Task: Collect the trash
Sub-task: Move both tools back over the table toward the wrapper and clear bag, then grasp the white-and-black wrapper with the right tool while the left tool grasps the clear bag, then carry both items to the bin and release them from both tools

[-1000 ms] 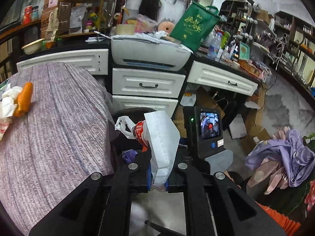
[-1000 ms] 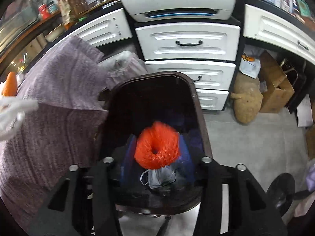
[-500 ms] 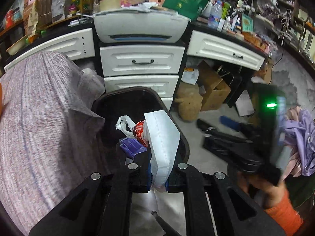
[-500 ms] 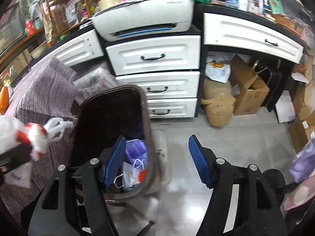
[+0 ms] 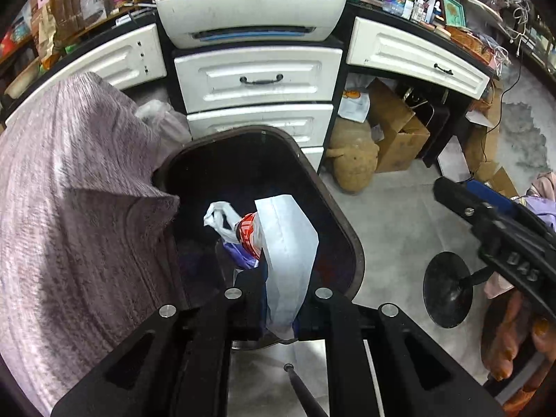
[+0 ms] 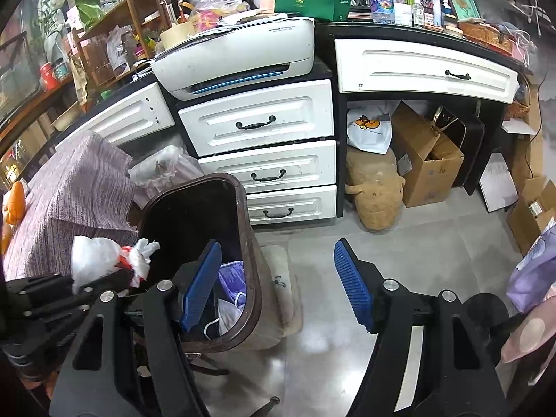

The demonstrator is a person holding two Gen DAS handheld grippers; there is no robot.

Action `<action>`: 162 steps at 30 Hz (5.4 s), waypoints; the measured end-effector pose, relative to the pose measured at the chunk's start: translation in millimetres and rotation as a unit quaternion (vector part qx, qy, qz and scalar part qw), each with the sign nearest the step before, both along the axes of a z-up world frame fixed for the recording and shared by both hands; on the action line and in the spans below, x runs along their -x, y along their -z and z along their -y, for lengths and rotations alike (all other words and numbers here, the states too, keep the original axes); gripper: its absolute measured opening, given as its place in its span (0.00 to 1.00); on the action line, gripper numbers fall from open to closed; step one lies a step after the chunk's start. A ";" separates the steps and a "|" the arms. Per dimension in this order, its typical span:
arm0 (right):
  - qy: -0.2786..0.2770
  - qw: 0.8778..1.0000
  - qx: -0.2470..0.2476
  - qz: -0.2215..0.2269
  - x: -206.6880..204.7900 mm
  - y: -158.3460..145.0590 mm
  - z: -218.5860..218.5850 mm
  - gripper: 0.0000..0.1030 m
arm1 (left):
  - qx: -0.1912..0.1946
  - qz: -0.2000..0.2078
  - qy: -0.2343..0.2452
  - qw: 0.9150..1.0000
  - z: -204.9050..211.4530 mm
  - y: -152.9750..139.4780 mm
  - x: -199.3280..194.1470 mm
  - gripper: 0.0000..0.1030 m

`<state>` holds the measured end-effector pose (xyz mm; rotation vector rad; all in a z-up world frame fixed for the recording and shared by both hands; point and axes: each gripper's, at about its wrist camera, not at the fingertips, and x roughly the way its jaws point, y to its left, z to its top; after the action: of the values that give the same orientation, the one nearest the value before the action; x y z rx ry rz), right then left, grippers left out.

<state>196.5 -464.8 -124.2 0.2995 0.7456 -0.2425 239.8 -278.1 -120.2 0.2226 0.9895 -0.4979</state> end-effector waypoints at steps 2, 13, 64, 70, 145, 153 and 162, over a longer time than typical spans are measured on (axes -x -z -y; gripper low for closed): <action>0.002 1.000 0.005 -0.001 1.6 0.3 -0.5 0.68 | 0.000 -0.004 0.002 1.000 1.5 3.7 -1.3 0.36; 0.017 1.000 -0.001 0.000 7.9 -0.1 10.6 0.72 | 0.027 0.000 0.001 1.000 -2.5 1.0 11.4 0.83; -0.449 0.892 0.002 0.042 0.3 -105.7 -355.5 0.81 | -0.013 0.165 -0.299 0.940 -349.2 -99.7 172.0 0.94; -0.517 0.856 0.010 0.018 -4.6 -104.9 -429.8 0.81 | -0.015 0.154 -0.360 0.920 -393.6 -96.2 179.9 0.94; -0.289 0.956 0.016 0.049 -22.9 -89.4 -214.2 0.28 | 0.073 0.128 -0.220 0.964 -245.6 -116.1 91.0 0.49; -0.208 0.978 0.023 0.020 -41.4 -55.9 -154.5 0.28 | 0.083 0.137 -0.164 0.973 -192.3 -123.1 81.4 0.49; -0.140 0.988 0.036 -0.049 -79.0 11.6 -117.8 0.33 | 0.080 0.134 -0.117 0.981 -145.5 -120.2 72.0 0.49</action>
<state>275.5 -347.0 -135.8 0.1123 0.8641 -0.0188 167.9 -132.6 0.0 0.0252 0.6976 -0.3201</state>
